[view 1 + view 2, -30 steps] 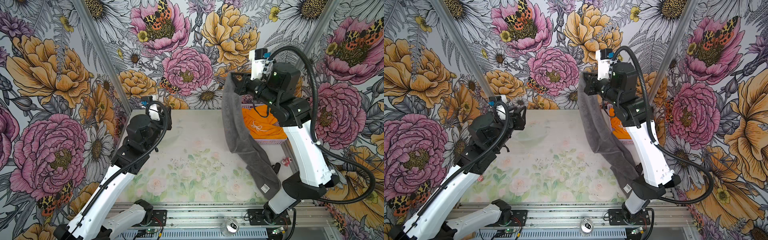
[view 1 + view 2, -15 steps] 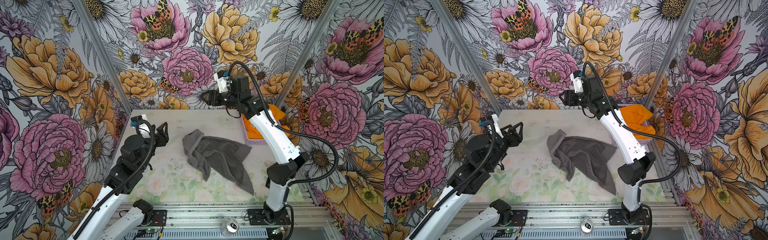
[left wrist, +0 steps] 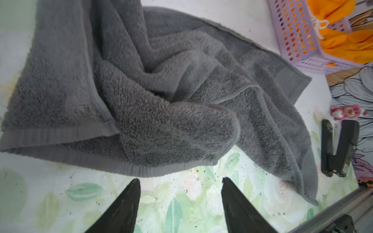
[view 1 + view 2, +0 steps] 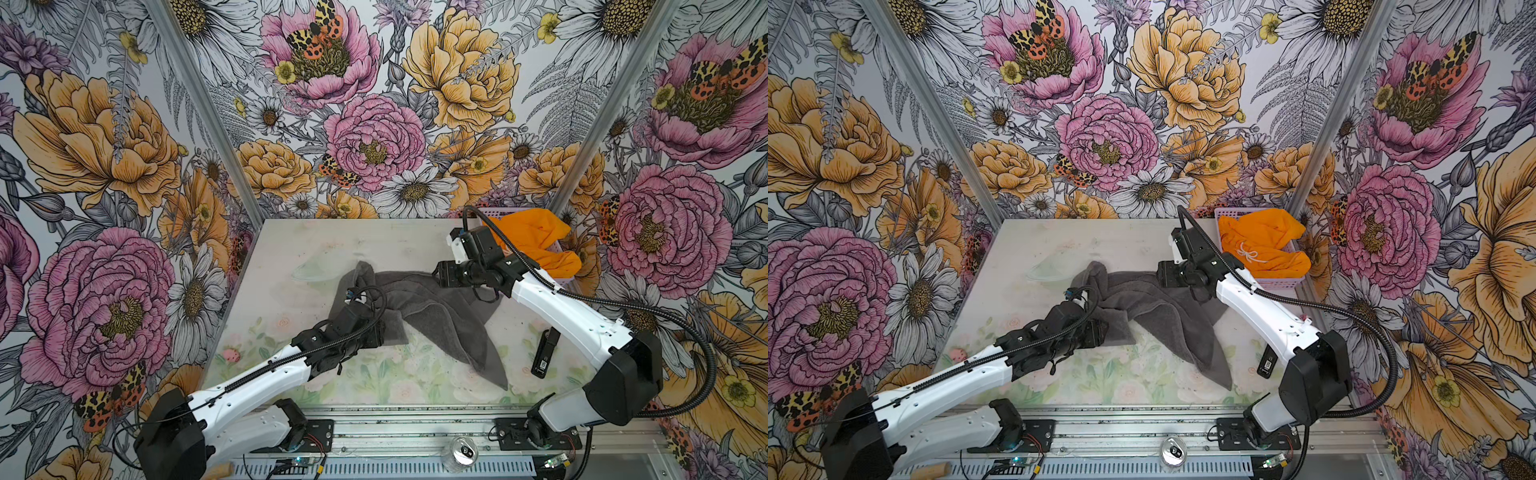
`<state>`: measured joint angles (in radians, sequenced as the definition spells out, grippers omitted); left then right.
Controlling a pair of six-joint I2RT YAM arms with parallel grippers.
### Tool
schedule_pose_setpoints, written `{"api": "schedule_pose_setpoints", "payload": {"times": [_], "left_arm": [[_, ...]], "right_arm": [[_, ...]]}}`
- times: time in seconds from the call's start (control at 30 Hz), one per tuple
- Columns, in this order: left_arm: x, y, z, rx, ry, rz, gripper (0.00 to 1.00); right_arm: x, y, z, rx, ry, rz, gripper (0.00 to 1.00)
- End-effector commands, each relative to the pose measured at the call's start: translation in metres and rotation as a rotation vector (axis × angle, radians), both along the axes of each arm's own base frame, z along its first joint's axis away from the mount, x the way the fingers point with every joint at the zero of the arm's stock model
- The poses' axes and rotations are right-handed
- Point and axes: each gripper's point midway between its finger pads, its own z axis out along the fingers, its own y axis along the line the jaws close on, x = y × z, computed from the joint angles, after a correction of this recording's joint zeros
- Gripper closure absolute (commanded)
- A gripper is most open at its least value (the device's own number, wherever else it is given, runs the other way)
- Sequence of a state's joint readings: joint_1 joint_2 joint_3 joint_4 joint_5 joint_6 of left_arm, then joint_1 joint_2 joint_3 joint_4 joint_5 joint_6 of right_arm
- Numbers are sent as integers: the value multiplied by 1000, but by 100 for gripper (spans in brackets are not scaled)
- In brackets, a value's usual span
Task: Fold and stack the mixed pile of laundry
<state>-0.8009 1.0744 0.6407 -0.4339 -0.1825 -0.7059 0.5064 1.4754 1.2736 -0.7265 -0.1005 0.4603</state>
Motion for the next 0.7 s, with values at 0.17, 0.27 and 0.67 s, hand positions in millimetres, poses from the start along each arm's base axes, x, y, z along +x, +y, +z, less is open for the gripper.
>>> {"api": "schedule_pose_setpoints", "payload": {"times": [0.17,0.27,0.67], "left_arm": [[35,51,-5,102,-2,192,28],[39,70,-9,119,22,224,28],[61,67,-44,191,55,157,19]], "right_arm": [[-49,-47,-73,-64,153,-241,32],[-56,-49,-78,-78,157,-242,32],[-62,-61,-135,-185,254,-285,33]]}}
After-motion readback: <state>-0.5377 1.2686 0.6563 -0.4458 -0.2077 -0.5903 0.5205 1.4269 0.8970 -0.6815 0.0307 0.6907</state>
